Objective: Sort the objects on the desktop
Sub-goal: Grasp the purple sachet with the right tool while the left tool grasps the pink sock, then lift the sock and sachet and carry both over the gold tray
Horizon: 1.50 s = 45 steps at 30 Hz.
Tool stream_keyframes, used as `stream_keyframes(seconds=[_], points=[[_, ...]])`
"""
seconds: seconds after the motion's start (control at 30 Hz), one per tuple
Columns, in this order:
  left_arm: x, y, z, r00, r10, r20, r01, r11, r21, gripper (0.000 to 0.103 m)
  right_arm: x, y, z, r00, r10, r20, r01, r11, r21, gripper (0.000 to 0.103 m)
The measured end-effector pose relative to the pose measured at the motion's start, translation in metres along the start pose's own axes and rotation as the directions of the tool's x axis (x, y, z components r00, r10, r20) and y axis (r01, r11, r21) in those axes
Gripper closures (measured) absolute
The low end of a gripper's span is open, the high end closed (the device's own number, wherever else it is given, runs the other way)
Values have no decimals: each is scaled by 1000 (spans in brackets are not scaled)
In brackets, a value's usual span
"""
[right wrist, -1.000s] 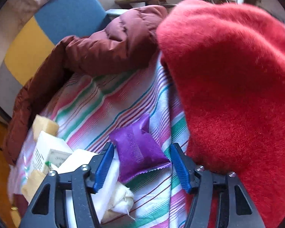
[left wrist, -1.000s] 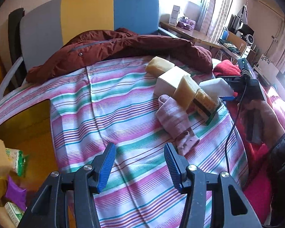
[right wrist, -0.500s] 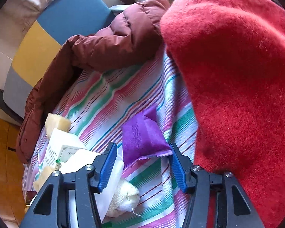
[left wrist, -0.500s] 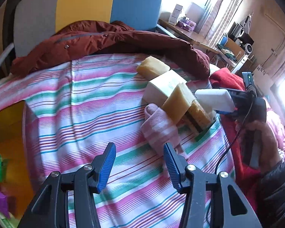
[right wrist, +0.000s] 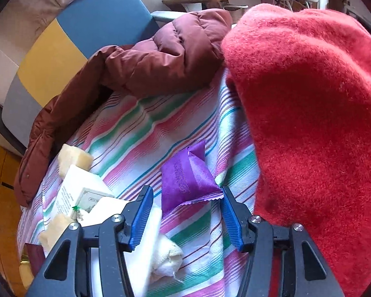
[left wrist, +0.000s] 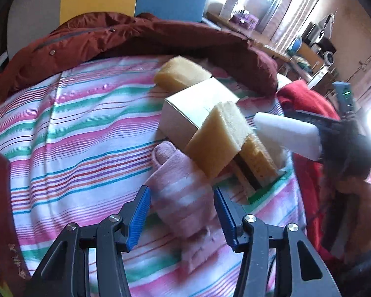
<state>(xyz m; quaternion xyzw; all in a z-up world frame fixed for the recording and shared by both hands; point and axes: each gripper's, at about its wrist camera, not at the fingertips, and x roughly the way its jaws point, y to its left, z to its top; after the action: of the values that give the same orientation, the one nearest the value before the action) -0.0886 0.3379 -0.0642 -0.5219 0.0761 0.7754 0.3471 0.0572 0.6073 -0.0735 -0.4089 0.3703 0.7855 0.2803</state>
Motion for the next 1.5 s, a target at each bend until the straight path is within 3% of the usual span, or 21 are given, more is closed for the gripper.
stream_keyframes(seconds=[0.17, 0.23, 0.3, 0.37, 0.53, 0.6, 0.77, 0.8, 0.83, 0.87, 1.1, 1.2, 1.37, 1.43, 1.5], points=[[19, 1, 0, 999, 47, -13, -46, 999, 9, 49, 5, -5, 1, 1000, 23, -13, -23, 999, 37, 46], [24, 6, -3, 999, 14, -32, -14, 1000, 5, 56, 7, -6, 1, 1000, 14, -14, -13, 999, 42, 44], [20, 6, -6, 1000, 18, -17, -17, 999, 42, 61, 13, -5, 2, 1000, 15, -27, -14, 999, 38, 35], [15, 6, -10, 1000, 19, -5, -19, 998, 60, 65, 17, 0, 1, 999, 7, -33, -7, 1000, 13, 34], [-5, 19, -21, 1000, 16, 24, -17, 999, 49, 68, 7, 1, 1, 999, -30, 11, 30, 1000, -3, 64], [-13, 25, -27, 999, 16, 29, -18, 998, 54, 69, 3, -4, 3, 1000, 6, 29, -7, 999, 37, 66], [-32, 43, -49, 999, 26, 26, -27, 998, 49, 69, -9, -19, 6, 981, 178, 78, -187, 972, 141, 65], [-34, 46, -52, 999, 25, 21, -26, 999, 46, 69, -11, -20, 6, 979, 180, 93, -193, 970, 147, 59], [-35, 49, -58, 999, 32, 17, -32, 998, 46, 69, -14, -22, 6, 981, 161, 111, -178, 970, 163, 46], [-33, 48, -59, 999, 38, 16, -39, 998, 44, 69, -16, -24, 6, 980, 157, 121, -177, 969, 173, 44], [-29, 49, -61, 999, 41, 14, -41, 999, 31, 68, -3, -12, 6, 980, 184, 69, -191, 974, 121, 45], [-28, 50, -61, 999, 39, 15, -39, 999, 28, 67, 5, -4, 8, 987, 146, 66, -152, 984, 96, 45], [-23, 52, -59, 999, 32, 9, -32, 999, 12, 64, 18, -23, 14, 986, 154, 66, -164, 965, 205, 45], [-23, 52, -59, 999, 31, 11, -31, 999, 14, 65, 23, -25, 16, 990, 128, 57, -138, 968, 210, 64], [-23, 51, -59, 999, 31, 15, -32, 999, 24, 65, 21, -23, 16, 992, 112, 57, -120, 974, 191, 66]])
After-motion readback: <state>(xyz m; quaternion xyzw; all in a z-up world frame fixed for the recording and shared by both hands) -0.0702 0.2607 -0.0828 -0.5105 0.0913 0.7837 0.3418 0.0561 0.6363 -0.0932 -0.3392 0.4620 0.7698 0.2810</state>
